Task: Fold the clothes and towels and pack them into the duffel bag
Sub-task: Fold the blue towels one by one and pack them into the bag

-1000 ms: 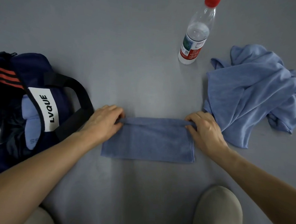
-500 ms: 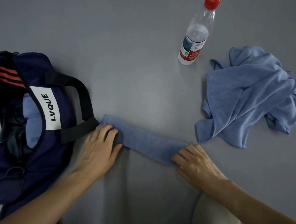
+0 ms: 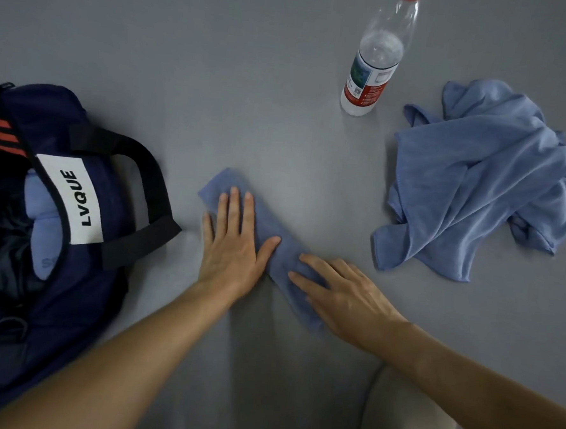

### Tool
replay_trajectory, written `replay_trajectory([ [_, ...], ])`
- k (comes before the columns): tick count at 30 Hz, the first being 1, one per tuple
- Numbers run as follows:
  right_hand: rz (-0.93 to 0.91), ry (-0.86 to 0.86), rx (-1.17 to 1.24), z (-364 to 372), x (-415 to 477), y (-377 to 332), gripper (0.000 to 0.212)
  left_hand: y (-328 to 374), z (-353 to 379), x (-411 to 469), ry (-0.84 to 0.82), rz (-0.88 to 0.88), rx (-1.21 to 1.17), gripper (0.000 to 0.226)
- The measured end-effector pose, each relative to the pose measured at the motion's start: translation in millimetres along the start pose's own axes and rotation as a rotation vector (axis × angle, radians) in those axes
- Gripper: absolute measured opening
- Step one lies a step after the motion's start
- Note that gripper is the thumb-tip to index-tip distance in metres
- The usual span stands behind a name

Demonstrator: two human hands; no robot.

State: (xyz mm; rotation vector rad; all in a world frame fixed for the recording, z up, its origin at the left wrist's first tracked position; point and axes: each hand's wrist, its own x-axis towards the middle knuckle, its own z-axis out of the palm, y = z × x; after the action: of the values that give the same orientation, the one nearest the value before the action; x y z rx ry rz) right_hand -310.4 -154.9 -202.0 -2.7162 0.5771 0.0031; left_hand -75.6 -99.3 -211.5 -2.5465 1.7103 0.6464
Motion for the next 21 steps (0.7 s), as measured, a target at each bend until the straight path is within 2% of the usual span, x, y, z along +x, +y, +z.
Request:
replay_trajectory([
  [3,0.112,0.026,0.219,1.5,2.2,-13.5,0.055,-12.7,-15.8,36.8,-0.103,0.263,0.125,0.088],
  [5,0.107,-0.027,0.281,3.8,3.5,-16.0,0.065,-16.5,-27.9,53.5,-0.135,0.409,0.249,0.088],
  [7,0.034,-0.071,0.153,2.3,3.7,-13.7,0.082,-15.6,-34.2,57.5,-0.088,0.455,0.319,0.089],
  [9,-0.006,-0.055,0.017,0.0,1.8,-9.2,0.089,-4.2,-30.7,44.5,0.05,0.478,0.319,0.083],
  [11,-0.032,-0.016,-0.038,2.2,-3.3,-7.5,0.083,8.2,-14.1,20.7,0.169,0.543,0.238,0.068],
  [12,-0.05,0.0,-0.064,3.9,-6.8,-7.0,0.077,11.0,-3.4,8.3,0.169,0.555,0.196,0.065],
  [17,-0.161,0.074,-0.143,5.8,-16.9,-6.1,0.049,0.4,17.9,-6.3,0.008,0.477,0.174,0.069],
  [19,-0.156,0.102,-0.09,5.3,-13.0,-8.9,0.035,1.7,13.7,-5.0,-0.008,0.493,0.176,0.07],
  [21,-0.1,0.077,0.088,2.3,-4.4,-13.7,0.024,3.2,8.6,-4.7,0.015,0.494,0.146,0.069],
])
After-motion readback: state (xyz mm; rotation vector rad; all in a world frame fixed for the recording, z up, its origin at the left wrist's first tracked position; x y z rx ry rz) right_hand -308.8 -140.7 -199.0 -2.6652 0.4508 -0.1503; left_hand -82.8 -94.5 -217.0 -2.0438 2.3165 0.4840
